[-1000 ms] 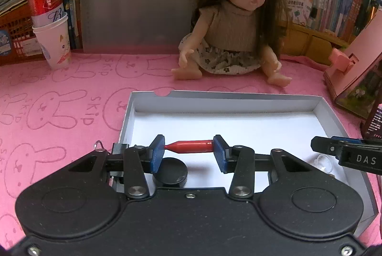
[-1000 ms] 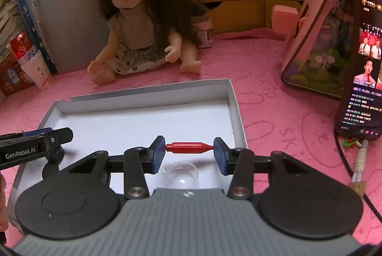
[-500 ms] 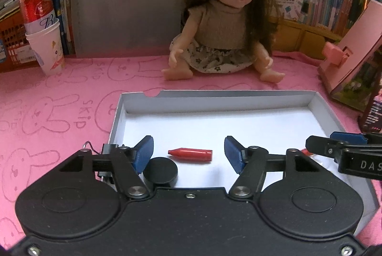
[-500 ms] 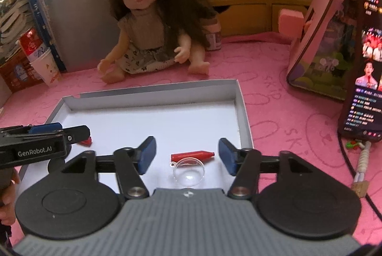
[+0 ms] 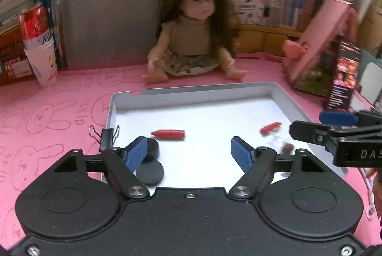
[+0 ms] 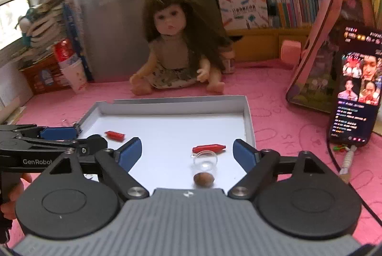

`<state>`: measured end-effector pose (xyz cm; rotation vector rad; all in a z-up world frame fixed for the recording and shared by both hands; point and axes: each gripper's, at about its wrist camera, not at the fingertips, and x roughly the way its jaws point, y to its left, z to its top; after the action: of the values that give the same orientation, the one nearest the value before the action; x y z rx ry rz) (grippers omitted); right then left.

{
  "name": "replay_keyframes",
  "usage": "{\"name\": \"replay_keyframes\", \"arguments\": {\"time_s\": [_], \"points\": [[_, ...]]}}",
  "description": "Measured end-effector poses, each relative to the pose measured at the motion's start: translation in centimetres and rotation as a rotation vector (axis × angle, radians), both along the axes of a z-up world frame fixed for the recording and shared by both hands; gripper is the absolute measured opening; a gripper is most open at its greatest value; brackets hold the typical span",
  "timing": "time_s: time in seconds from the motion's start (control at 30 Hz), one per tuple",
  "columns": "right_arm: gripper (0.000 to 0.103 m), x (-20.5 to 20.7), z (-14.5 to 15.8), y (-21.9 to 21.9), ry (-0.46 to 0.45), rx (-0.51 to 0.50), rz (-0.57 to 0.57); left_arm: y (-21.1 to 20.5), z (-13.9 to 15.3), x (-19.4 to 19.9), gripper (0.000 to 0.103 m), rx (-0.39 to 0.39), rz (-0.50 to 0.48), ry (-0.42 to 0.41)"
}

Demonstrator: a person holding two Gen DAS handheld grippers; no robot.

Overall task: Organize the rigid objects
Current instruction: 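Withdraw both open tools from the tray toward the remaining objects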

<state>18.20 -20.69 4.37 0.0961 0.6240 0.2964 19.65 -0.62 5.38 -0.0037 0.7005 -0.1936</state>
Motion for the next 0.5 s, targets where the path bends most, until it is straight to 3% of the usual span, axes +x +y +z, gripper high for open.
{"name": "replay_keyframes", "arguments": {"time_s": [0.5], "points": [[0.099, -8.8, 0.3, -0.7, -0.128, -0.034, 0.077, -1.8, 1.1, -8.9, 0.076, -0.014, -0.145, -0.048]]}}
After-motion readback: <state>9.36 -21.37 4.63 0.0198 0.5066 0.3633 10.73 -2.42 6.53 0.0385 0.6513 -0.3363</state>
